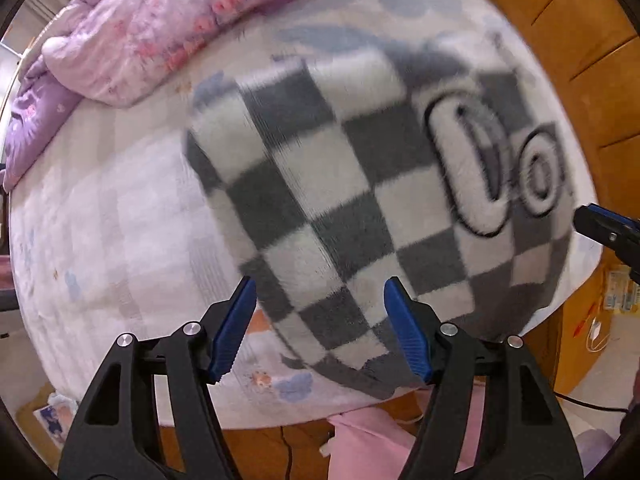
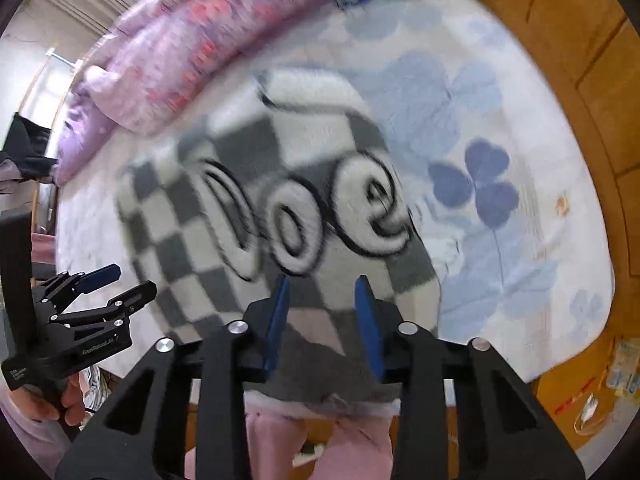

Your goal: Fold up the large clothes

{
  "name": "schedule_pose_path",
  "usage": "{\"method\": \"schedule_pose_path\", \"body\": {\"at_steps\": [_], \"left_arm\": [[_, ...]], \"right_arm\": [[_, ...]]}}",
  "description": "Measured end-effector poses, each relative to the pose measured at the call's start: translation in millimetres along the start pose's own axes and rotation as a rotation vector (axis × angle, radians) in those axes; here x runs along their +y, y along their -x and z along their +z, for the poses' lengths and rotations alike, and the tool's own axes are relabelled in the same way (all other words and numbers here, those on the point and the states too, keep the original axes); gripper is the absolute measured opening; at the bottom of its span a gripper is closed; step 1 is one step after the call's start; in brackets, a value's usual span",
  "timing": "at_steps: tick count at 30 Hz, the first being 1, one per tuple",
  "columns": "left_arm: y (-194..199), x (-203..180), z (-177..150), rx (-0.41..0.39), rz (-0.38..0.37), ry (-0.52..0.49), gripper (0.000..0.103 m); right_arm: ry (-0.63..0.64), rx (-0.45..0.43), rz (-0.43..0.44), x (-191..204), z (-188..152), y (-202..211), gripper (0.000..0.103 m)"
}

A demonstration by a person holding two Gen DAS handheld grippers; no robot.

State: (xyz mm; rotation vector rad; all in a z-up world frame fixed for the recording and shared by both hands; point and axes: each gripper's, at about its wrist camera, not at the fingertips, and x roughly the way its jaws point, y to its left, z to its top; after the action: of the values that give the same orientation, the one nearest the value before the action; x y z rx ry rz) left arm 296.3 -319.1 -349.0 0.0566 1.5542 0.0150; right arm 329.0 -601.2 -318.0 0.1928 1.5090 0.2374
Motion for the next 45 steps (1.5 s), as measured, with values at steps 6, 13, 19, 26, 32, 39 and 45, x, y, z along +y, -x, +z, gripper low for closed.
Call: {"method": "schedule_pose_path", "body": {"at_steps": [6,13,19,26,32,39,45], "left_arm": [[-55,1,18,0.100,0.044,0.076,0.067],[-96,32,35,0.146,-0.021,0.204,0.093],[-39,38,44,0.054,-0.157,0.144,0.072],[-14,65,80,-0.039,-0.182,0.277,0.072],[-87,92,120,0.043,-0.187,0.481,0.074],[-127,81,163,0.049,-0.054,0.458,0.076],[-106,85,158,0.058,-0.089,0.475,0.075]], "right_arm": [[-0.018,0.152,-0.010,-15,10,-49,0.034],[-0.053,0.176,-0.029,-15,32,-92,0.036],[-0.065,0.139,0.095,-20,52,-38,0.035],[0.027,0.066,0.104,2,111,-19,0.036],[0.112,0.122,-0.045,24,154,-92,0.034],[-0.018,0.127,-0.084,12,195,-136,0.035],[-0.013,0.150,-0.036,3,193,-117,0.034]]}}
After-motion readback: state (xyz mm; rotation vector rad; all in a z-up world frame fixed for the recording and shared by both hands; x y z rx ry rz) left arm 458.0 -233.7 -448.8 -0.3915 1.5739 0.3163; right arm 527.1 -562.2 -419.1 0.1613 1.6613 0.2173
